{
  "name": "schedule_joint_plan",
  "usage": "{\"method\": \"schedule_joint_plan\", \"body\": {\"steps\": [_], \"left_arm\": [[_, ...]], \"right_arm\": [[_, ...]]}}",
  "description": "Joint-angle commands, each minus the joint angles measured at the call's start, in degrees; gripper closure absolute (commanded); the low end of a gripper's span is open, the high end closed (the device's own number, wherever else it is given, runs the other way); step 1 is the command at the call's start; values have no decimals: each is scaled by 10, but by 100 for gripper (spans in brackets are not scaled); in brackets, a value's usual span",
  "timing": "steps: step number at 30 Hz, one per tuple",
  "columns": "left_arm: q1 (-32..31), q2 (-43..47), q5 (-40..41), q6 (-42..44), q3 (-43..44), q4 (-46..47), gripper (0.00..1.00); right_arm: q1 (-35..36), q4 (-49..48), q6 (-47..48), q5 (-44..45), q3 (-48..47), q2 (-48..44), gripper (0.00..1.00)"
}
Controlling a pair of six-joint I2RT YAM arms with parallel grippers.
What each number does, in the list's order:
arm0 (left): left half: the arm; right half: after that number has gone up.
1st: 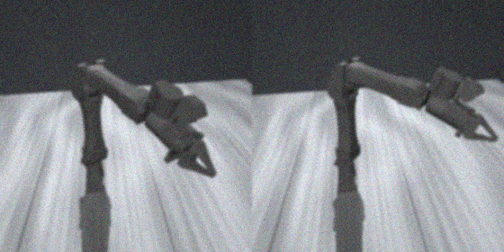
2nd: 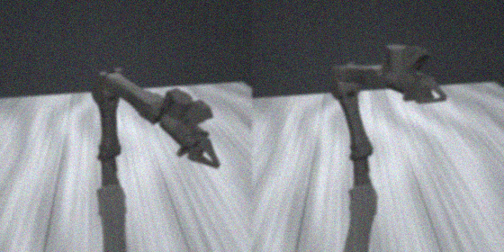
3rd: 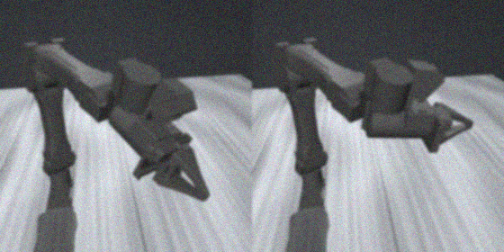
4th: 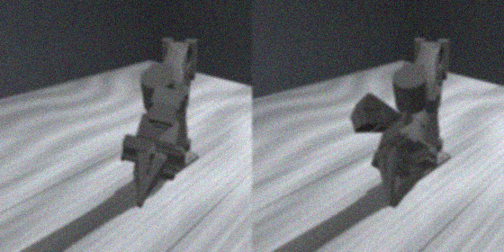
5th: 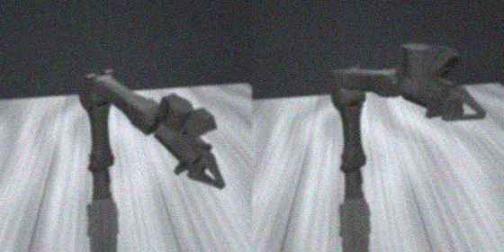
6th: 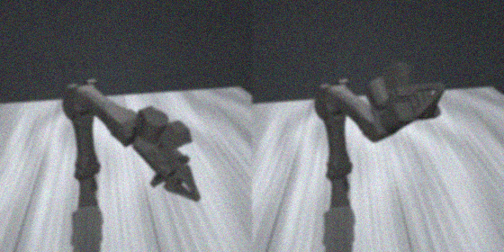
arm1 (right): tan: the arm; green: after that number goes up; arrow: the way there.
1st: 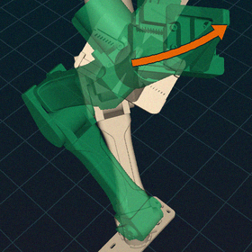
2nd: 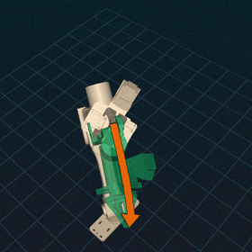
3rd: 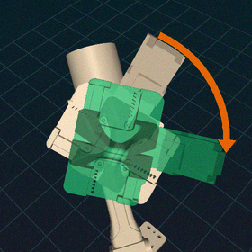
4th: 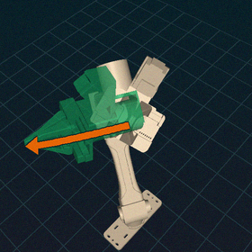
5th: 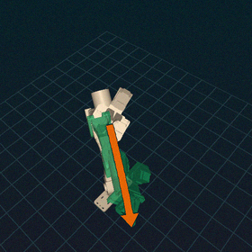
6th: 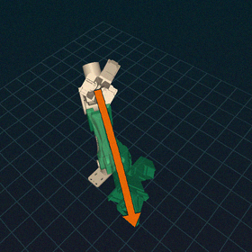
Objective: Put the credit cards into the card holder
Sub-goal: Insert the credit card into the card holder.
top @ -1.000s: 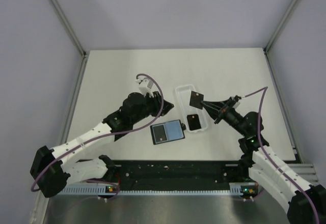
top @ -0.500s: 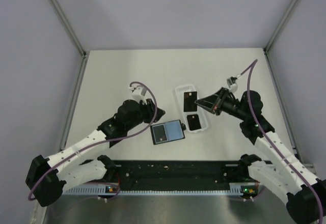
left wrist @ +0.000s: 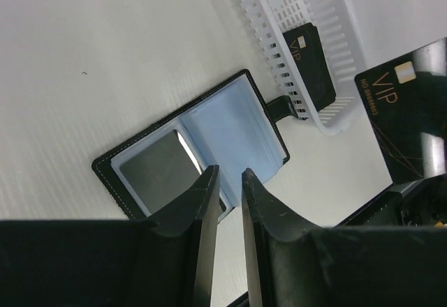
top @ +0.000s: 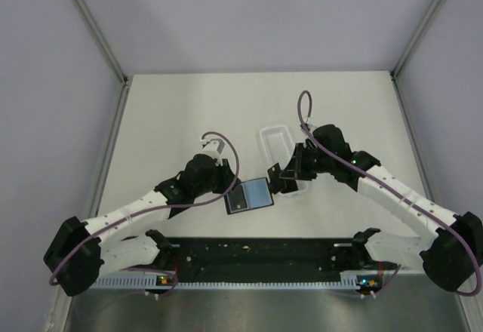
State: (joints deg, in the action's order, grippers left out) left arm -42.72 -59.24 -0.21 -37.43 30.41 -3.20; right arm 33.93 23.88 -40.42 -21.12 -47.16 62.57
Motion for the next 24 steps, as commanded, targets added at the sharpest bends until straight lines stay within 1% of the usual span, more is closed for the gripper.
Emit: {"method": "schedule_joint_plan", "body": {"steps": [1,5,12,20,24], "left_arm": [[-6,-40,-27,7,9,72,75],[-22,-103,-30,6,39,90,81],[-54,-195,-28,6,83,115,88],[-76,-238,-25,5,85,123,94],[-81,-255,-24,5,79,132,96]], "right_arm": [[17,88,47,85,-50,39,100],[19,98,46,111,-51,49,100],[19,116,42,187,-47,58,100],[19,113,51,234,-76,97,100],[20,90,54,215,-78,88,100]]}}
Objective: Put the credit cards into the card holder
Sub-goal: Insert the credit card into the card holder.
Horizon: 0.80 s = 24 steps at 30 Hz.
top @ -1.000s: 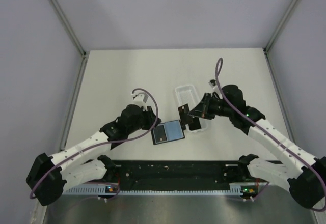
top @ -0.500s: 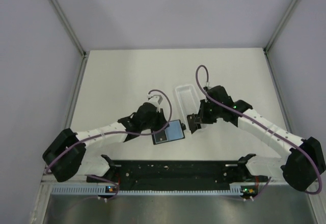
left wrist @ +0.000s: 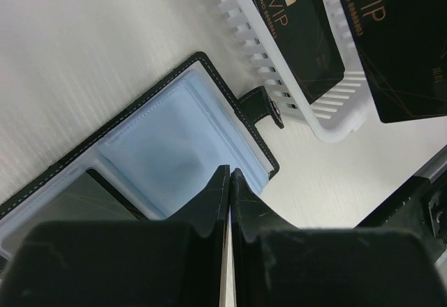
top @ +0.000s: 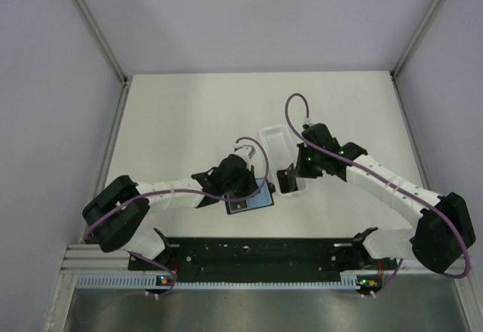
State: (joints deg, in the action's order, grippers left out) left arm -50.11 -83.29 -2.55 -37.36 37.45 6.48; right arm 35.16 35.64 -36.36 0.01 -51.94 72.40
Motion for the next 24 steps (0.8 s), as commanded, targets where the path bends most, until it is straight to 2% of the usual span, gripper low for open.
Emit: {"method": "schedule_joint_plan", "body": {"steps": [1,7,13,17,24], "left_arm": [[-7,-19,0,4,8,35,97],[-8,-36,11,11,-17,37,99],[-8,-11,40,11,-59,30,100],[-8,8,55,3,-76,20,100],[-8,24,61,-3,-90,17,100]], "right_arm": [[7,-36,13,2,-25,-16,100],[9,-57,13,-41,-14,-34,100],[18,-72,16,-69,-16,-28,100],[47,-80,20,-81,-30,0,100],[105,-87,1,-42,-58,71,100]]}}
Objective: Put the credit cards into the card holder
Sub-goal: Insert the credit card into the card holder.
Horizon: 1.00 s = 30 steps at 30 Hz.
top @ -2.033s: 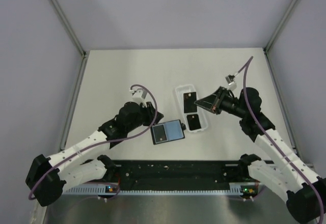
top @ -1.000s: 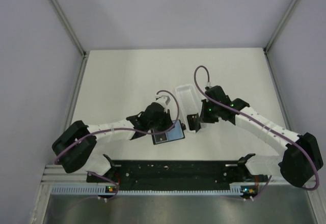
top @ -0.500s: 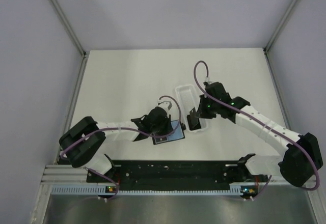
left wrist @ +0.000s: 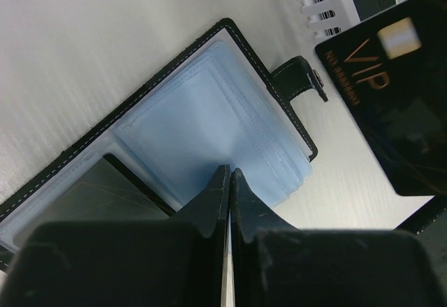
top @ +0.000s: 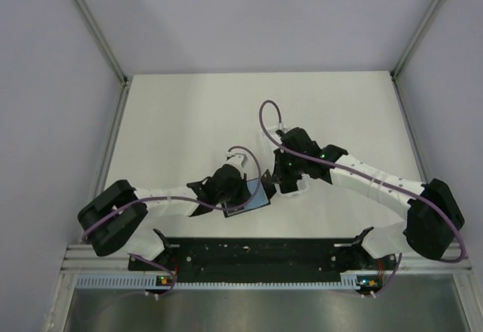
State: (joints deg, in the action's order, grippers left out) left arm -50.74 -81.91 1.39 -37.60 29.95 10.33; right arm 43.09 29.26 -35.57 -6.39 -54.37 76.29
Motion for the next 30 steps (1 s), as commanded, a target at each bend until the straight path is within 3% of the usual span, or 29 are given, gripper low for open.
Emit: {"method": "schedule_joint_plan", "body": {"steps": [1,15,30], "left_arm": [[-1,10,21,-1,-15,-22,100],[-1,19,20,2,-11,-29,100],[-1,14,20,-1,-10,-27,100]], "right_arm": [[30,-26,-11,25,-37,43,100],[75,-51,-33,116,-51,122,100],[81,-169,-79,131,74,17,100]]}}
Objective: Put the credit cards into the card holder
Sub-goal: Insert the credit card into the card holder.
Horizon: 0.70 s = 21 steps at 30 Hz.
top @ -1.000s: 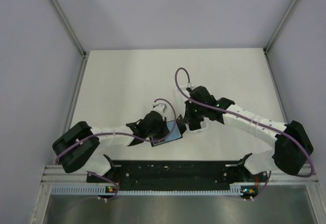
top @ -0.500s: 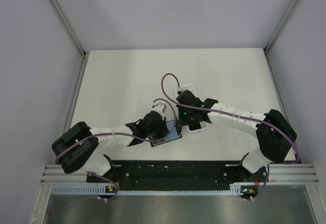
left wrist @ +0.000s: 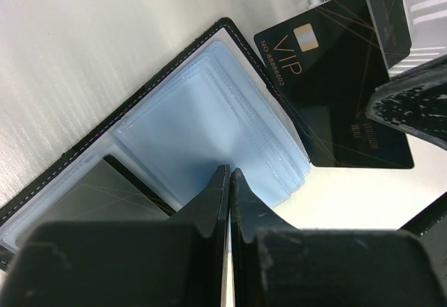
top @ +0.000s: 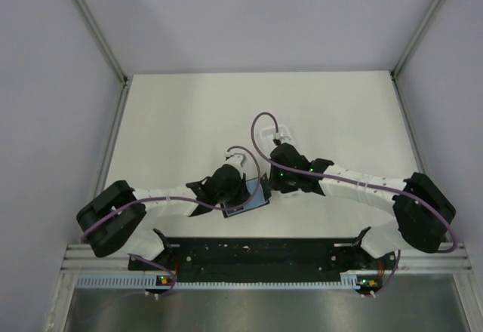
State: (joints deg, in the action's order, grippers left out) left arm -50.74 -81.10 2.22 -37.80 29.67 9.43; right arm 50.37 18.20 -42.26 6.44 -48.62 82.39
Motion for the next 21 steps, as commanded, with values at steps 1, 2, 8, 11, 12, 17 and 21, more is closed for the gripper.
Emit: {"method": "schedule_joint_plan", "body": {"steps": [1,2,8,11,12,17,21], "left_arm": [[-1,6,11,1,-7,-18,100],[-1,6,11,2,-8,-19,100],[-1,8,11,2,-3,-22,100],[-1,10,11,4,-3,-24,100],[-1,9,11,3,-3,-24,100],[-1,9,11,4,-2,-25,100],[-1,9,12,3,-2,-26,100]], "right_arm": [[9,-68,-14,-3,22,-53,100],[9,-75,-15,-10,27,-57,100],[9,-119,-16,-56,53,-60,100],[8,-128,-17,-63,61,-54,100],[9,-132,-17,-63,63,-53,100],[9,-134,-18,-62,68,-49,100],[8,-132,-14,-63,72,-45,100]]}}
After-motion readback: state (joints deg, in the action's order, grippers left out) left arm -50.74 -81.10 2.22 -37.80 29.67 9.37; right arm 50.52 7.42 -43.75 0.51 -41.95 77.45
